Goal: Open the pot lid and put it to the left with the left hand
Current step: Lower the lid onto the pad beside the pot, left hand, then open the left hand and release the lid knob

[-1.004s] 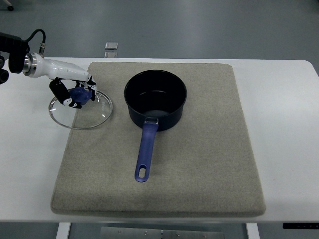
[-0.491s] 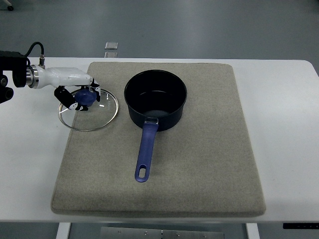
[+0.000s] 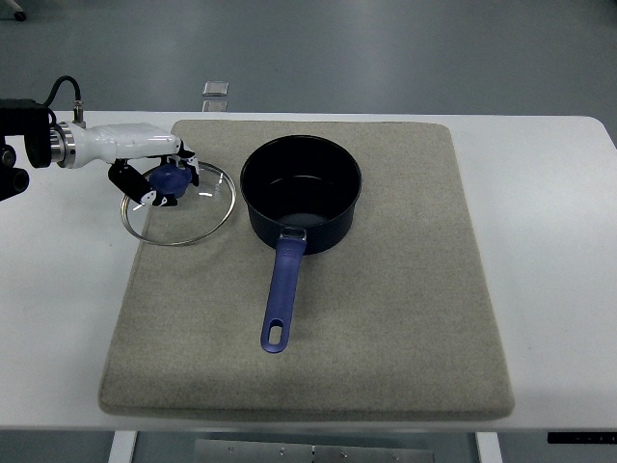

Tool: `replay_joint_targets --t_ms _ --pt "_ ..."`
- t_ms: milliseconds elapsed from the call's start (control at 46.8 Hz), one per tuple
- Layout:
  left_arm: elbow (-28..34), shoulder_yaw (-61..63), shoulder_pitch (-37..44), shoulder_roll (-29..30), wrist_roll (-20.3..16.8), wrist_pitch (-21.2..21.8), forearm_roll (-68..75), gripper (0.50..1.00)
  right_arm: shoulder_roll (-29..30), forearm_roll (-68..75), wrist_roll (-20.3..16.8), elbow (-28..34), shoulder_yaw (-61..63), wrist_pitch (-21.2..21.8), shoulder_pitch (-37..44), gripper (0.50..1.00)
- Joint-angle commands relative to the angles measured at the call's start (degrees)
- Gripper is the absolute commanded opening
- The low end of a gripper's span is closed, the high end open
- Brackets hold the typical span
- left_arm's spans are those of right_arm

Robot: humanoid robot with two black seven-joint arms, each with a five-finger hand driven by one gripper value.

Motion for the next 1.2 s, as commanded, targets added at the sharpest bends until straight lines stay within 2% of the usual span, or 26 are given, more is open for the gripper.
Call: replay_joint_targets --t_ms 0,726,811,875,897,940,1004,1025,1089,1174 --pt "0.05 0.09 0.20 -0.24 0.00 0.24 0.10 0.500 0.00 0.00 0.00 0.06 0.00 0.00 0.04 0.917" --pt "2.25 -0.09 1.08 -3.93 0.00 0.51 0.01 0.500 0.00 0.00 0.00 -0.03 0.00 0.00 0.04 0.917" --pt "2.07 -0.09 1.78 -3.93 0.00 1.56 0.01 0.500 0.00 0.00 0.00 0.06 0.00 0.00 0.04 0.917" --pt "2.08 -0.17 2.40 -3.93 0.00 4.10 -0.08 0.500 0.00 0.00 0.00 -0.03 0.00 0.00 0.04 0.917" --pt "1.99 -0.35 2.75 -3.93 0.00 5.33 0.01 0.520 0.00 0.00 0.00 0.06 0.00 0.00 0.04 0.917" --pt "1.99 -0.70 3.80 -3.93 0.00 8.14 -0.08 0.597 0.00 0.00 0.00 -0.03 0.00 0.00 0.04 0.917" --pt "1.90 -1.23 5.73 -3.93 0.00 12.97 0.01 0.764 0.00 0.00 0.00 -0.03 0.00 0.00 0.04 0.917" --pt "1.90 -1.40 6.35 -3.93 0.00 14.55 0.01 0.797 0.00 0.00 0.00 0.06 0.00 0.00 0.04 0.917" --pt "1.81 -1.41 7.41 -4.02 0.00 17.20 0.19 0.844 0.00 0.00 0.00 0.06 0.00 0.00 0.04 0.917" --pt "1.81 -1.23 7.67 -4.02 0.00 17.38 0.45 0.874 0.00 0.00 0.00 0.06 0.00 0.00 -0.05 0.917"
